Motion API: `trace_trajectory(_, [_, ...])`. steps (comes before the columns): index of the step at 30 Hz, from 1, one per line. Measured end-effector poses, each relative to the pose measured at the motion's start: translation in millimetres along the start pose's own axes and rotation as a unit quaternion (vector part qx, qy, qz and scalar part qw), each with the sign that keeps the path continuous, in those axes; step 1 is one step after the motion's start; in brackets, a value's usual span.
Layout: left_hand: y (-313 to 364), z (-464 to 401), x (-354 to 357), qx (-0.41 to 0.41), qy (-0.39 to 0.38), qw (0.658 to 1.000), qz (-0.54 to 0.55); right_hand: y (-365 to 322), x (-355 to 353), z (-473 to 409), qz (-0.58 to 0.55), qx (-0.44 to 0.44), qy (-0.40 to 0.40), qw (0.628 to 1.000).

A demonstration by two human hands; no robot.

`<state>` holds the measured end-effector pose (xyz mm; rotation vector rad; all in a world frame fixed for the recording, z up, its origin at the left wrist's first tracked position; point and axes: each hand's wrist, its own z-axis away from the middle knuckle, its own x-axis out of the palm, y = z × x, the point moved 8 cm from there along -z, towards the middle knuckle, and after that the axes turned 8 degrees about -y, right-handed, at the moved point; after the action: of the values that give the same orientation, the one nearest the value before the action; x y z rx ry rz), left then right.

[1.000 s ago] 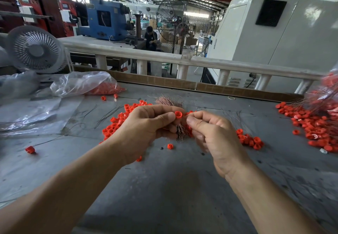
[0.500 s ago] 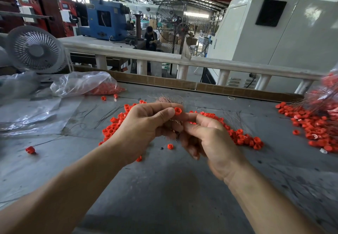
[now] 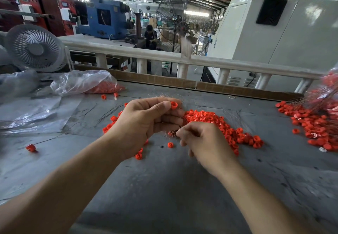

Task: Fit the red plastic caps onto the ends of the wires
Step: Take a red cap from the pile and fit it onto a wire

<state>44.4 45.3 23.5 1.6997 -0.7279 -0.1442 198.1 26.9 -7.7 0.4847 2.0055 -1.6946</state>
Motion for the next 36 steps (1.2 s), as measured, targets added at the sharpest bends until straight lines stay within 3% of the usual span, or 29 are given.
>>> trace_trajectory(4, [-1.2, 0.7, 2.7, -0.009, -0.010, 1.000, -0.013, -2.2, 15.7, -3.4, 0.154, -0.009, -0.018, 0.988])
trace_trajectory(15, [-2.8, 1.8, 3.5, -0.020, -0.008, 0.999, -0.029, -5.0, 30.9, -13.7, 0.286, -0.013, -0.012, 0.958])
trace_trajectory(20, [-5.2, 0.0, 2.3, -0.017, -0.015, 1.000, -0.021, -1.7, 19.3, -10.0, 0.194, 0.009, 0.009, 0.981])
trace_trajectory(24, [-6.3, -1.0, 1.7, -0.011, -0.023, 0.999, -0.026, -2.1, -0.4, -5.7, 0.054, -0.007, 0.052, 0.997])
trace_trajectory(32, [-9.1, -2.5, 0.1, -0.005, -0.028, 0.998, -0.061, -23.3, -33.7, 4.4, -0.144, -0.104, 0.147, 0.973])
trace_trajectory(36, [-12.0, -2.8, -2.8, -0.005, -0.032, 0.996, -0.083, -26.2, -34.2, 5.2, -0.150, -0.117, 0.146, 0.971])
